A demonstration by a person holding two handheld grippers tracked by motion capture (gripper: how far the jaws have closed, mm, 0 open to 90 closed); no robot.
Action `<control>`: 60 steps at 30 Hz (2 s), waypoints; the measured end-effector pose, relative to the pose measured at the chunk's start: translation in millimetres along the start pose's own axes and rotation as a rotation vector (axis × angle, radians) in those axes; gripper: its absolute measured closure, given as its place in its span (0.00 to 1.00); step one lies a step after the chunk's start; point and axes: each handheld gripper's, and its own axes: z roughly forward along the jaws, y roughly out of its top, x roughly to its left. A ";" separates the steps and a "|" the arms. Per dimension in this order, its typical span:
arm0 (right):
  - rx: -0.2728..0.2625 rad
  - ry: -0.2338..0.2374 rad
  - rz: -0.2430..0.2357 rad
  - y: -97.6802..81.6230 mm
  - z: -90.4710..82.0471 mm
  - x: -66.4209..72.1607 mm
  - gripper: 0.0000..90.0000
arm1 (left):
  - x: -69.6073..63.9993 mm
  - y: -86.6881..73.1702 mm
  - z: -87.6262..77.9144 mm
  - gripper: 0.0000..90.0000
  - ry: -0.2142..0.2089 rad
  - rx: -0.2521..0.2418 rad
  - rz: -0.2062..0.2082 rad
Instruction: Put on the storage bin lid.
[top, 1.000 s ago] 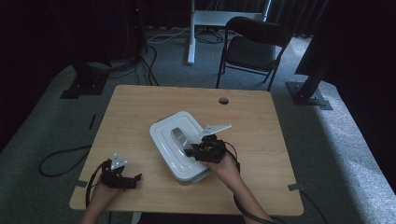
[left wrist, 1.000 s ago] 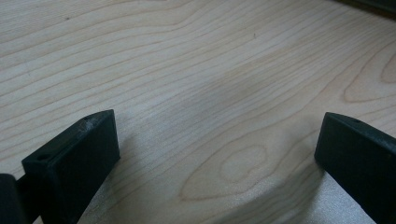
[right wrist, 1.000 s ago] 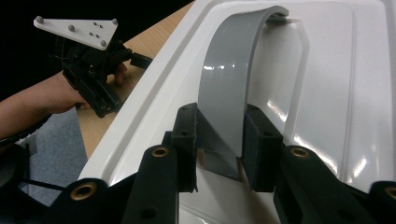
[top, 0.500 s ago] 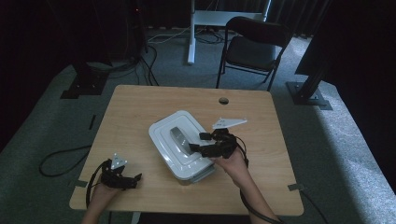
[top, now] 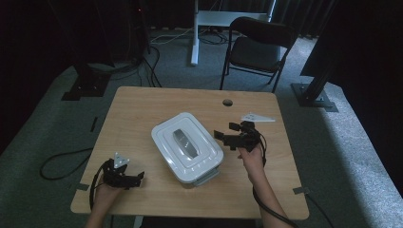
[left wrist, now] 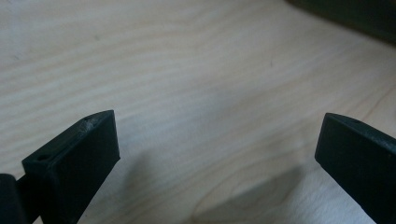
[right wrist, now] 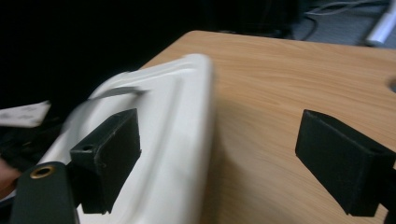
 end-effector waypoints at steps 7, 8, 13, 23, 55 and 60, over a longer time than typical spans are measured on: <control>0.041 -0.124 0.068 -21.7 9.8 -43.1 0.15 | -3.1 7.5 0.1 0.00 -0.005 -0.016 -0.026; 0.061 -0.136 0.070 -25.9 13.8 -47.2 0.15 | -4.4 8.4 1.3 0.00 -0.002 -0.014 -0.022; 0.137 -0.145 0.075 -51.4 34.7 -60.1 0.15 | -10.9 14.3 9.4 0.00 -0.002 -0.007 -0.022; 0.223 -0.121 0.079 -81.4 65.5 -63.1 0.15 | -26.0 28.9 21.6 0.00 -0.017 -0.013 -0.037; 0.228 -0.013 0.013 -97.6 64.6 -44.8 0.18 | -54.8 54.5 34.1 0.00 -0.013 -0.036 0.024; 0.228 -0.005 0.012 -100.0 61.0 -43.1 0.21 | -56.7 56.9 35.1 0.00 -0.030 -0.038 0.033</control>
